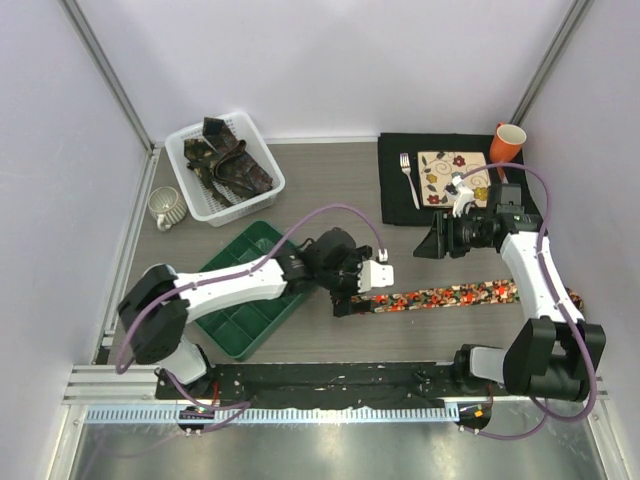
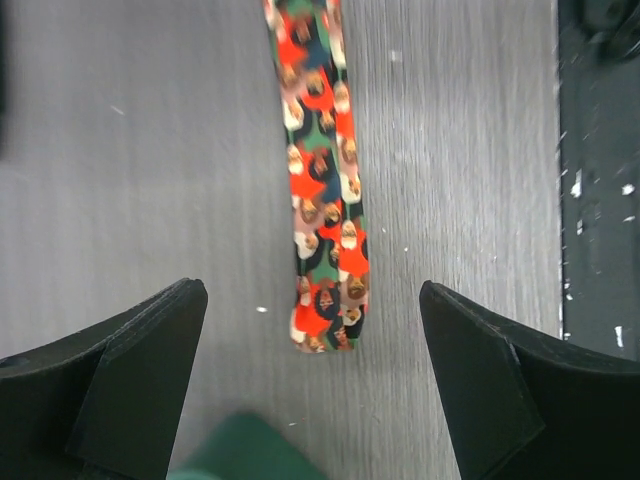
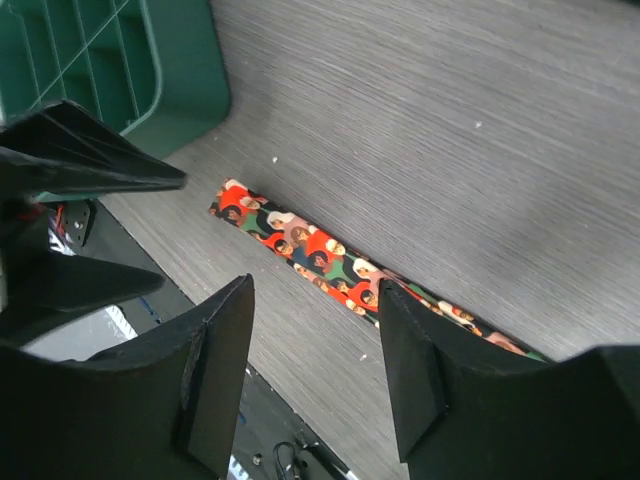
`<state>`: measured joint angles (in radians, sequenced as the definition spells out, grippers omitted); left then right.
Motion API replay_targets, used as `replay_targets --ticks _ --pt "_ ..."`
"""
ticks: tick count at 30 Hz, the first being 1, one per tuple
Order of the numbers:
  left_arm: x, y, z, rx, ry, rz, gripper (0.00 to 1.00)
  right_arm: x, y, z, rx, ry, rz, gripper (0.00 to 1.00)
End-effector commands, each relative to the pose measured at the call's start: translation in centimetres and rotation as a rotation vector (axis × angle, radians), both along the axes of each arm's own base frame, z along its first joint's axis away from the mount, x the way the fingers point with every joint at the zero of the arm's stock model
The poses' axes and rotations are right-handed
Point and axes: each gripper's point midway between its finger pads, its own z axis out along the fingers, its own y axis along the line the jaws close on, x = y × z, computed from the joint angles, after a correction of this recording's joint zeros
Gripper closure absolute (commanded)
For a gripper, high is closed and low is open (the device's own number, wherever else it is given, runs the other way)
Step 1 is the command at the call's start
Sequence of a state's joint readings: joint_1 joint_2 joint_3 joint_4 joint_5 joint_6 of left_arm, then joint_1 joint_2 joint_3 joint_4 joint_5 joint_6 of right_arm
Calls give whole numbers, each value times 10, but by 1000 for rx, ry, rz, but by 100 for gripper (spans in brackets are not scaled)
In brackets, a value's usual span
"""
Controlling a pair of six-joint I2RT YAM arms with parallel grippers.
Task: Roll the ties
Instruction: Flatten out the tie at the center of the board.
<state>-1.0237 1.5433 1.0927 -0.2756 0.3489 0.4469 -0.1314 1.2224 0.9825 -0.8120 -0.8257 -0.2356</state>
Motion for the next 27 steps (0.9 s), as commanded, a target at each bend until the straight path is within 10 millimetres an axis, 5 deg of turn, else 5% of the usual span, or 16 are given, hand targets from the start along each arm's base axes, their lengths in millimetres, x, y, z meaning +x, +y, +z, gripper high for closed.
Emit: replay_targets --ticks 1,11,14,18,23,25,27 --pt "5 -25 -16 23 -13 22 5 12 -11 -9 -56 87 -42 45" --pt "19 -59 -75 106 -21 68 6 4 -10 -16 -7 292 -84 47" --pt "16 -54 -87 143 -26 55 19 0 3 -13 97 364 -91 47" --pt "3 -39 -97 175 -14 16 52 -28 23 -27 248 519 -119 50" --pt "-16 -11 -110 236 16 -30 73 -33 32 -42 325 548 -197 58" --pt "-18 0 -111 252 4 -26 70 -41 39 -50 332 581 -197 62" --pt "-17 6 -104 244 -24 -18 43 -47 45 -55 320 594 -184 64"
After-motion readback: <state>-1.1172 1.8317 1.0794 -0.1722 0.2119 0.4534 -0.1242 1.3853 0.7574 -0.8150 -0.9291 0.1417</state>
